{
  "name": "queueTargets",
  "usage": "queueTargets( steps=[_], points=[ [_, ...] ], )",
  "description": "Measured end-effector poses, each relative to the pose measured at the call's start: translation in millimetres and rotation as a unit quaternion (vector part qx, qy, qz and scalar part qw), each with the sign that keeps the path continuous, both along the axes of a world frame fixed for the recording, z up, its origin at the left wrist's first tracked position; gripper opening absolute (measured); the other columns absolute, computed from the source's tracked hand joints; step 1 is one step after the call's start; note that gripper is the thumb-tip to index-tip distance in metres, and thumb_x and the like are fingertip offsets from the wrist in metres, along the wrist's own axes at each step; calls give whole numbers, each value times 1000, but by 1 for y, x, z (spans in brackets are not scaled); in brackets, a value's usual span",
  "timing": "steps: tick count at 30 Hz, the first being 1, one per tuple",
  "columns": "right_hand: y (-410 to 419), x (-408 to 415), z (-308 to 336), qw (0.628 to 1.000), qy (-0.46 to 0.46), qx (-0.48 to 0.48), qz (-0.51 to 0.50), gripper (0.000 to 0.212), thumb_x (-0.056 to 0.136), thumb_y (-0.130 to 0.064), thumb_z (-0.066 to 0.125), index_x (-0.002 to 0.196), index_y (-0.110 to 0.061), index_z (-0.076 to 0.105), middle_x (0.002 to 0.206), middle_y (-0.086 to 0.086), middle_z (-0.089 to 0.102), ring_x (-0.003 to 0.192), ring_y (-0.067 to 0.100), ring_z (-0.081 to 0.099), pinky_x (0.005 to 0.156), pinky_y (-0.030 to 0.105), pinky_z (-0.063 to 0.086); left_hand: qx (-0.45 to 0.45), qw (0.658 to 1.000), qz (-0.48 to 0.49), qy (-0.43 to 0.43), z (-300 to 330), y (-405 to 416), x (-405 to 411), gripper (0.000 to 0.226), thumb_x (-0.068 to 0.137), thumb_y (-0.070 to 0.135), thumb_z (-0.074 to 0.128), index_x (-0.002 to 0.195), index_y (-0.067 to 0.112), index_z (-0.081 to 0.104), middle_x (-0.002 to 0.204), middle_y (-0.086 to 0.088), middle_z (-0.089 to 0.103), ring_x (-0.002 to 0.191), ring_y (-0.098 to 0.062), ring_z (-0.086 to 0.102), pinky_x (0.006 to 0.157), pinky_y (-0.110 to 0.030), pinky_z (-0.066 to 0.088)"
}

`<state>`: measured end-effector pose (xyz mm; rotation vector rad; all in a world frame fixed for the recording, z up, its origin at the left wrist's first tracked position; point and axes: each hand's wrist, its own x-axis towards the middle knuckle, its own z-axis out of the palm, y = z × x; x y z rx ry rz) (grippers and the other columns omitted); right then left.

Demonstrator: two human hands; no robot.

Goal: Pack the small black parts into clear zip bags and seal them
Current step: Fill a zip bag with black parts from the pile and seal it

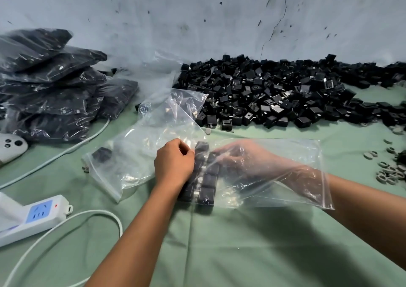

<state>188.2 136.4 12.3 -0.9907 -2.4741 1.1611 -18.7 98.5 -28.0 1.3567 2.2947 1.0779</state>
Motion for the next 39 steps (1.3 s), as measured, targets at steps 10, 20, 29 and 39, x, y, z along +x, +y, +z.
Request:
queueTargets(
  steps=[10, 20, 29, 39],
  points=[
    [14, 7, -19, 998, -3, -22, -67, 27, 105, -27, 57, 130, -18, 64, 115, 6, 74, 107, 26, 72, 102, 48, 53, -89, 943, -204, 249, -3, -13, 51, 72, 104, 62, 19, 163, 21, 21, 173, 2, 3, 159, -21, -3, 129, -43, 6],
    [29, 140, -24, 941, 99, -322, -10, 35, 99, -2, 60, 134, 2, 61, 129, 31, 64, 118, 47, 65, 96, 50, 57, -152, 924, -205, 284, -10, -9, 53, 82, 100, 70, 11, 165, 21, 3, 172, 4, -9, 158, -20, -11, 129, -42, -2],
    [87, 160, -24, 889, 73, -21, -451, 6, 97, -9, 68, 97, -6, 74, 78, 9, 72, 53, 13, 60, 46, 23, 49, -138, 924, -199, 295, -13, -9, 54, 85, 99, 72, 11, 165, 20, 5, 173, 2, -6, 159, -21, -8, 129, -44, 3],
    [118, 71, -23, 906, -167, 162, -354, 47, 92, -36, 75, 132, -23, 53, 133, 16, 46, 105, 37, 59, 96, 40, 48, -129, 929, -196, 286, -13, -9, 52, 84, 99, 72, 12, 165, 21, 4, 172, 3, -7, 159, -19, -8, 129, -43, 1]
  ],
)
